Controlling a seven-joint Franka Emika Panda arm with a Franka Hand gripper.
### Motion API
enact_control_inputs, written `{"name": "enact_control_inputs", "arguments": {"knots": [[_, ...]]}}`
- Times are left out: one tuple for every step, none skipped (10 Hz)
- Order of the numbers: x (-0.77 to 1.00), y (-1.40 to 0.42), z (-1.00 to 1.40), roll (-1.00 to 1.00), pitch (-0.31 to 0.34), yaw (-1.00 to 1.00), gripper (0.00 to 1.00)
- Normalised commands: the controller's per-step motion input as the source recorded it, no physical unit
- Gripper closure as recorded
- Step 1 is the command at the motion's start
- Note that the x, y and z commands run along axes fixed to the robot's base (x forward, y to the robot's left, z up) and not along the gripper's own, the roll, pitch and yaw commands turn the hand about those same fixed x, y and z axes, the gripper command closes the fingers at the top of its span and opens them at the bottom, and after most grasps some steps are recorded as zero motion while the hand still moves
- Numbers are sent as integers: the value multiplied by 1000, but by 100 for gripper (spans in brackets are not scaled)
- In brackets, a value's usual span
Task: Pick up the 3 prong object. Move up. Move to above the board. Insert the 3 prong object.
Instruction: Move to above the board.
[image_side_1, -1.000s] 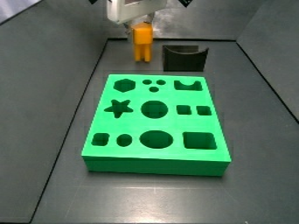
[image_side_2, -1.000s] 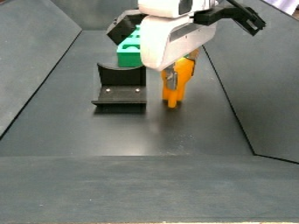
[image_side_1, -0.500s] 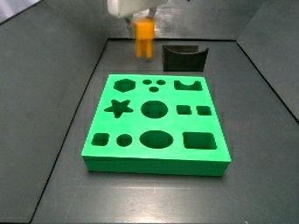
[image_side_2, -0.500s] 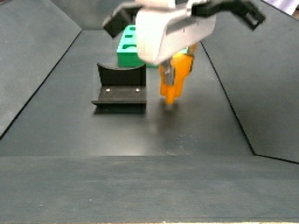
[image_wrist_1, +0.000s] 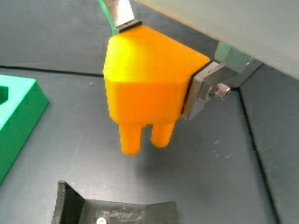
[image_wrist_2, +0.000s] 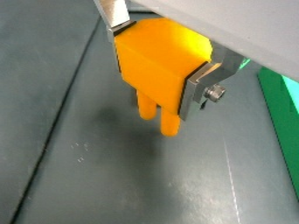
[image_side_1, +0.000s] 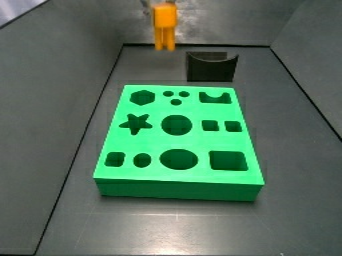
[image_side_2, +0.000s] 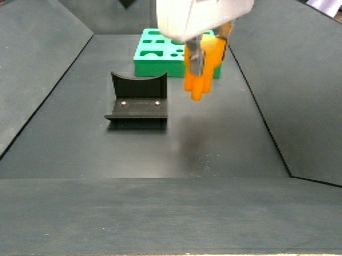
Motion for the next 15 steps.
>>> {"name": "enact_control_inputs", "arguments": {"knots": [[-111, 144, 1000, -102, -234, -8, 100], [-104, 131, 1000, -93, -173, -17, 100], [-93, 125, 1000, -77, -75, -23, 100], [-82, 116, 1000, -62, -13, -23, 100], [-75, 110, 1000, -43, 20, -24, 100], [-65, 103, 1000, -22, 41, -25, 100], [-43, 90, 958, 4, 65, -23, 100], [-23, 68, 791, 16, 81, -23, 100], [-9, 49, 628, 20, 89, -18, 100], [0, 33, 410, 29, 92, -11, 100], [0, 24, 247, 36, 95, -7, 100], [120, -1000, 150, 32, 128, -1000, 100], [123, -1000, 136, 33, 126, -1000, 100], [120, -1000, 147, 34, 130, -1000, 100], [122, -1000, 151, 28, 132, -1000, 100]]}}
